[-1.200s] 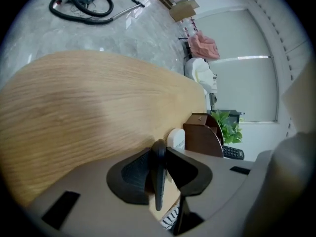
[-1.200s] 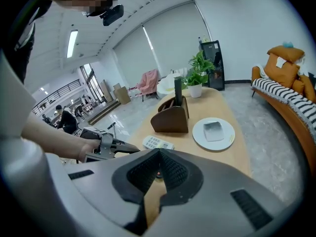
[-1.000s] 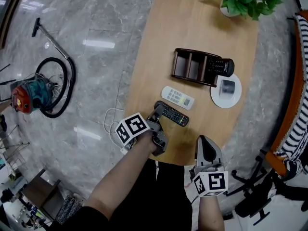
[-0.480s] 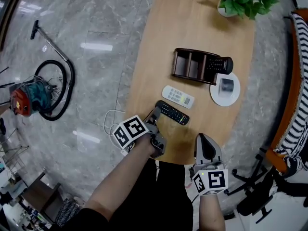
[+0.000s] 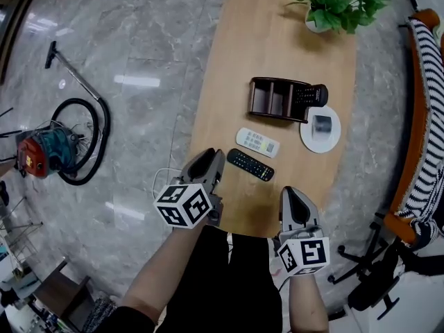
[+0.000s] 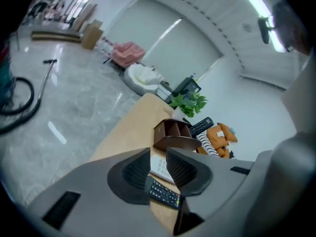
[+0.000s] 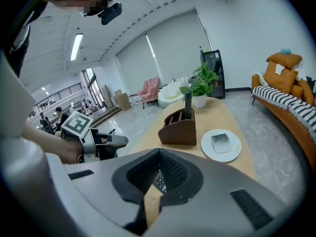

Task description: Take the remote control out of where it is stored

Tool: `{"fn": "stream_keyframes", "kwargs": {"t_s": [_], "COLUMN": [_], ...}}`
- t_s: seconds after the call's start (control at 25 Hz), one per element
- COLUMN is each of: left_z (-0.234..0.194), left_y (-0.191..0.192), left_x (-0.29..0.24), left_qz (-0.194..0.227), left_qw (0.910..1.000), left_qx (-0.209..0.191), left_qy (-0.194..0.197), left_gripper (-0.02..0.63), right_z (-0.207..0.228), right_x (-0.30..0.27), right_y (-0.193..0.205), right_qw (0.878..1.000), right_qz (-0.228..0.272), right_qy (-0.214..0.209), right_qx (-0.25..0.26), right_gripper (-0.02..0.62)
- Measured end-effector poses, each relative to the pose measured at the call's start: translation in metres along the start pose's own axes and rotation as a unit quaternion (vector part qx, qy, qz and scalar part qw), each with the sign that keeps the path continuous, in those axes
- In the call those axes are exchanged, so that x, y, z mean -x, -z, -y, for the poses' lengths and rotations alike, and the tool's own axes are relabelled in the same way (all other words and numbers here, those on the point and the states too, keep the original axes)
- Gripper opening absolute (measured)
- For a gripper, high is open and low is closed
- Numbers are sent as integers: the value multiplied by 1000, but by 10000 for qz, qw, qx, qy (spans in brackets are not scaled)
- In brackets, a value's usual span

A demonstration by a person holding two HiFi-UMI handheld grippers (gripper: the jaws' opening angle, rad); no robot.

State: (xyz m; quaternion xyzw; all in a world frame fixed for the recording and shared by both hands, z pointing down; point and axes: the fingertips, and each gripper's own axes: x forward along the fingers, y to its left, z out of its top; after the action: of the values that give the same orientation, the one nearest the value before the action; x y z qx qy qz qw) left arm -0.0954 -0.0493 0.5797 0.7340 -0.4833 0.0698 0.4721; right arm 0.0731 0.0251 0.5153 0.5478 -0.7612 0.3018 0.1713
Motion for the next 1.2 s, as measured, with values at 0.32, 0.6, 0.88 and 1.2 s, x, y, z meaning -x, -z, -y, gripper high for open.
{"fn": "stream_keyframes", "kwargs": {"t_s": [0.32,0.6,0.88,1.2], "left_z": [39,67,72,72], "left_y": [-54,-60,-51,-46], "left_x": [38,74,70,60], "left_qz": [542,899,861,901], "left_qw": [9666,9530,9601,9624], "left_qx": [-2493,-2862,-2607,-2502], "left_qy": [231,429,533,556], "left_gripper": [64,6,6,6], "right_z": [9,7,10,27], "right_x": [14,22,10,0], "right_y": [-25,-36,-39,-50], "right_qw": [9986,9985,9986,9980], "right_qz": [354,408,427,516], "right_qy": [347,361,315,358], "right_qx": [-177,-89,-60,67], "right_gripper": [6,6,6,6]}}
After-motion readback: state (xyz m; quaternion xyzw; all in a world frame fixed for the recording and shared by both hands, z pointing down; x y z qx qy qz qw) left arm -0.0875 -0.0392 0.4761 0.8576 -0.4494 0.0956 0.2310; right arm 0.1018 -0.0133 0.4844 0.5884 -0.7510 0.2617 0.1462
